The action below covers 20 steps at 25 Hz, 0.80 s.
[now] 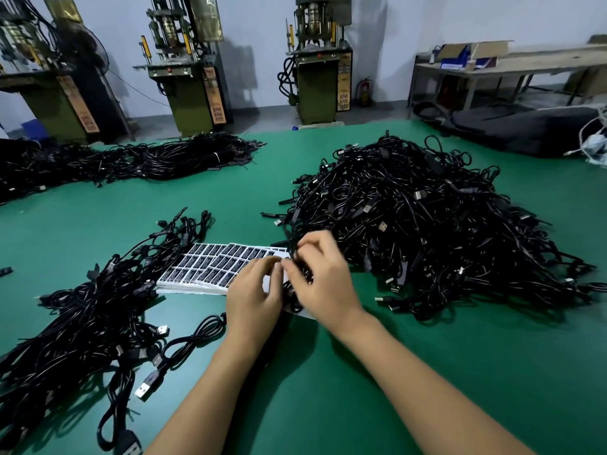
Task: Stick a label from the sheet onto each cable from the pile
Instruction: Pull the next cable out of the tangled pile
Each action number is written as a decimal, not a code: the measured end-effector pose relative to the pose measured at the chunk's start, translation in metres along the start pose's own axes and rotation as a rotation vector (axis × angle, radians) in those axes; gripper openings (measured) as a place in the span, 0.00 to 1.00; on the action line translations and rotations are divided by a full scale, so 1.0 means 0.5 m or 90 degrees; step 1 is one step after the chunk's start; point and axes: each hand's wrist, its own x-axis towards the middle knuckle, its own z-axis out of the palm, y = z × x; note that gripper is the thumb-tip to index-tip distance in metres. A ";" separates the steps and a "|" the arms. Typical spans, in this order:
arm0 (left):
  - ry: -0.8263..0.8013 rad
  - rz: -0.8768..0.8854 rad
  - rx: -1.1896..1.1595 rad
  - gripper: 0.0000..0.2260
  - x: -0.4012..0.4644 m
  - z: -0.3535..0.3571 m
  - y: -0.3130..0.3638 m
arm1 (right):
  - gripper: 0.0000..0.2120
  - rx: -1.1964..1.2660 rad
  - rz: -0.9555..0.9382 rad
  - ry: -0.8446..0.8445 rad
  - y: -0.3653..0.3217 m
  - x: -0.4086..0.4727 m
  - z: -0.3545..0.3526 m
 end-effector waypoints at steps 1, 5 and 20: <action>0.000 -0.038 -0.055 0.10 0.002 0.000 -0.004 | 0.08 -0.007 -0.023 -0.011 0.000 -0.010 0.008; -0.043 -0.304 -0.447 0.14 0.012 -0.009 0.000 | 0.12 -0.016 -0.075 -0.016 -0.016 -0.028 0.018; -0.030 -0.549 -0.775 0.13 0.034 -0.046 0.011 | 0.14 -0.092 -0.221 -0.162 -0.029 -0.050 0.020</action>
